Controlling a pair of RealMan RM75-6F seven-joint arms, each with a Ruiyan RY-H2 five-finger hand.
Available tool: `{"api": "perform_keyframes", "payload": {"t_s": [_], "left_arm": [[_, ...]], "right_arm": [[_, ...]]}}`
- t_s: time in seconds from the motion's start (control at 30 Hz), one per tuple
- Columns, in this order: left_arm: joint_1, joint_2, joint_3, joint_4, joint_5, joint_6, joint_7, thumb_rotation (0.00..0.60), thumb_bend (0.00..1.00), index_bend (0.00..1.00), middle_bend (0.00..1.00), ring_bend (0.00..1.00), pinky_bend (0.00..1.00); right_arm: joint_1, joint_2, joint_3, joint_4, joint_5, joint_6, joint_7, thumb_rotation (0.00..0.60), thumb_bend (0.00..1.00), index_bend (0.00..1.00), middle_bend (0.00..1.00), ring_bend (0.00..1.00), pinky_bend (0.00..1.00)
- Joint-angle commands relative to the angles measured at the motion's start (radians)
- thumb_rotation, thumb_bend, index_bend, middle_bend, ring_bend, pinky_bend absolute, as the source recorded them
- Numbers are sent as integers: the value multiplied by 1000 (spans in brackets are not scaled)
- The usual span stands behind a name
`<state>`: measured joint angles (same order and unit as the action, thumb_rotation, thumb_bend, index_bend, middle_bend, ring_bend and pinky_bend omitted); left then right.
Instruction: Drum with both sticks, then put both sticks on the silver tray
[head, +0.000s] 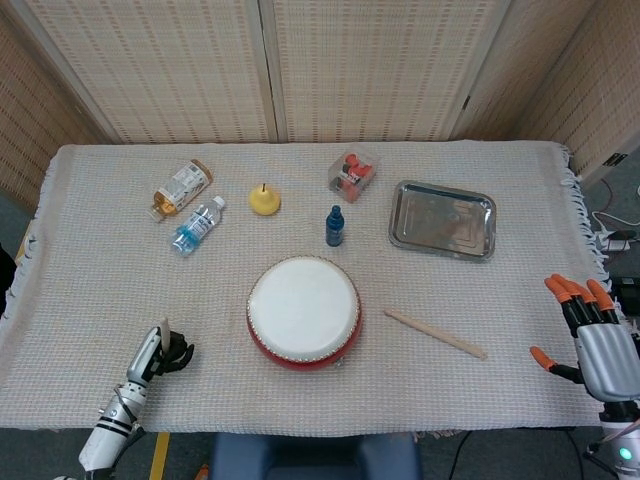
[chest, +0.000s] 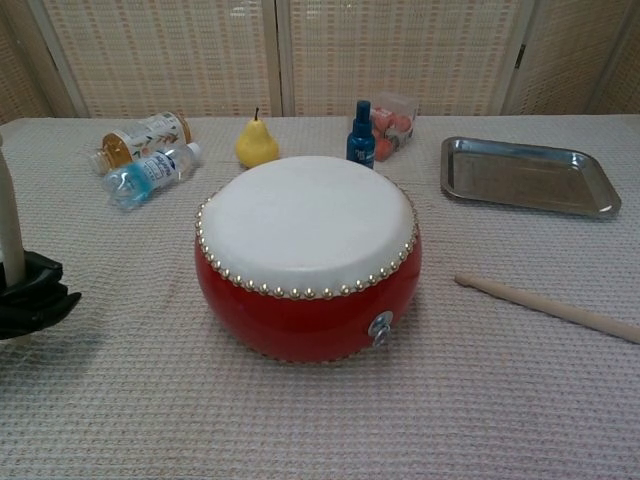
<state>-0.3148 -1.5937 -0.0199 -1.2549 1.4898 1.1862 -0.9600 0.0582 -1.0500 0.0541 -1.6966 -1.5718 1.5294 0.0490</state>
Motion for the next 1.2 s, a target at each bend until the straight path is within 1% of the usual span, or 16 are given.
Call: {"api": "perform_keyframes", "payload": {"t_s": [0.03,0.2,0.3,0.37,0.43,0.53,0.63,0.7,0.87,1.03,1.2], "left_arm": [[-8,53,-9,-16,28,40,140,600,942,1000,1000,1000,1000],[-12,121,-49,-48,45,121,380,600,945,1000,1000,1000,1000],[-15,167,-76,-81,72,187,562,600,945,1000,1000,1000,1000],[-18,189,-88,-101,90,220,658,600,943,1000,1000,1000,1000],[-22,219,-92,-138,103,233,736,600,940,1000,1000,1000,1000],[-28,256,-99,-184,112,239,818,600,934,1000,1000,1000,1000],[-30,263,-107,-195,114,253,896,600,932,1000,1000,1000,1000],[-30,263,-108,-202,109,254,925,600,931,1000,1000,1000,1000],[-29,266,-110,-211,94,255,945,600,932,1000,1000,1000,1000],[-27,264,-115,-213,79,260,972,600,931,1000,1000,1000,1000],[-27,259,-112,-212,76,263,995,600,929,1000,1000,1000,1000]], "right_arm": [[1,0,0,3,3,-3,5,600,171,97,69,0,59],[7,-8,-7,17,17,-32,18,600,172,97,69,0,61],[25,-2,-11,7,42,-88,11,600,171,97,69,0,70],[40,2,-12,-4,62,-127,2,600,171,97,69,0,91],[59,2,-8,-19,97,-178,-9,600,171,99,69,0,114],[93,-1,-3,-30,150,-260,-26,600,171,105,69,0,130],[121,-15,10,-28,199,-314,-40,600,171,123,69,0,143],[138,-32,16,-23,225,-343,-56,600,171,137,69,0,143],[173,-74,12,1,273,-412,-103,600,171,141,68,0,143],[216,-136,10,63,310,-486,-131,600,171,141,67,0,133],[255,-213,6,141,308,-529,-155,600,171,141,67,0,121]]}}
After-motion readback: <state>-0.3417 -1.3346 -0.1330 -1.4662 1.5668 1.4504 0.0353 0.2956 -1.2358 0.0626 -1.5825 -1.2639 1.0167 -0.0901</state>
